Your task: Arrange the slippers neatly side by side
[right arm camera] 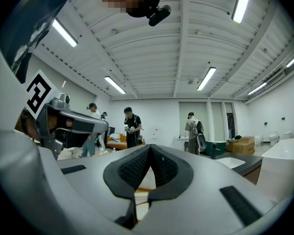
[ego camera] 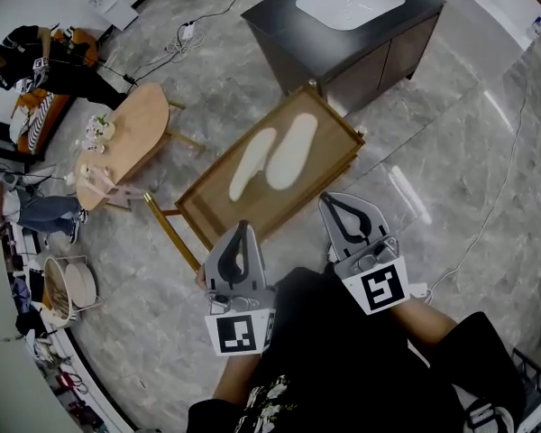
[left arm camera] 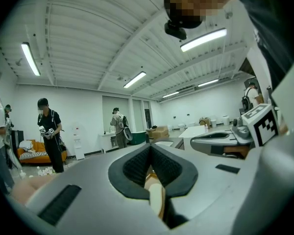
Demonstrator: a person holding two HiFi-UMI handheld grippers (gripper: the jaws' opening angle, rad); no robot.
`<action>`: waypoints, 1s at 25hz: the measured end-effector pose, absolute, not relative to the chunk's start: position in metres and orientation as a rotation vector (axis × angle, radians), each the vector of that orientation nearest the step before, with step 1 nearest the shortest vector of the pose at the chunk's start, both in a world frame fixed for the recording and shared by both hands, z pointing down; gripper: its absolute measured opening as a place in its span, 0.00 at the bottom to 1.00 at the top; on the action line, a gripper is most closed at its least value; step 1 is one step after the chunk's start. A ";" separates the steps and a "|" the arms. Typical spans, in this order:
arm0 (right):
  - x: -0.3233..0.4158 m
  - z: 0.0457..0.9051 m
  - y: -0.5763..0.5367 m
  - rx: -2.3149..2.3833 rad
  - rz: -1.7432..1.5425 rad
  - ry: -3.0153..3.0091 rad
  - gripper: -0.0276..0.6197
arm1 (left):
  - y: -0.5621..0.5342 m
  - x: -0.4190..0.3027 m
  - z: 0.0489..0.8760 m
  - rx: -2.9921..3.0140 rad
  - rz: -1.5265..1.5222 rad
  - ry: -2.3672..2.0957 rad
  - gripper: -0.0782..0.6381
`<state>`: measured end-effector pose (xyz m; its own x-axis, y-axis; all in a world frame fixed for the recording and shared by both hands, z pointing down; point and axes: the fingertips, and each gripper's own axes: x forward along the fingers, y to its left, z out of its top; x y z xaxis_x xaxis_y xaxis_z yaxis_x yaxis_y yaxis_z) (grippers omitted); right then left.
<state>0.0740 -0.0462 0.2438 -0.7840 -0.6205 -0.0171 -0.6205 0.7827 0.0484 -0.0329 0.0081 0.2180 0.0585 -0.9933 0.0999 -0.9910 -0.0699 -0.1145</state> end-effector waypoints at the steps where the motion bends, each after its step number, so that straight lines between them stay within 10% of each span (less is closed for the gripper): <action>1: 0.073 0.242 -0.045 -1.023 0.085 2.963 0.03 | 0.007 -0.033 0.219 -2.276 -0.234 2.134 0.11; 25: 0.086 0.273 -0.054 -1.057 0.046 3.042 0.03 | -0.012 -0.018 0.264 -2.356 -0.392 2.146 0.11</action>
<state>0.0861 -0.0538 0.2731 -0.7820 -0.6199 0.0656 -0.6176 0.7847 0.0526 -0.0182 -0.0118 0.2642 0.0782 -0.9712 0.2252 -0.9880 -0.1056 -0.1124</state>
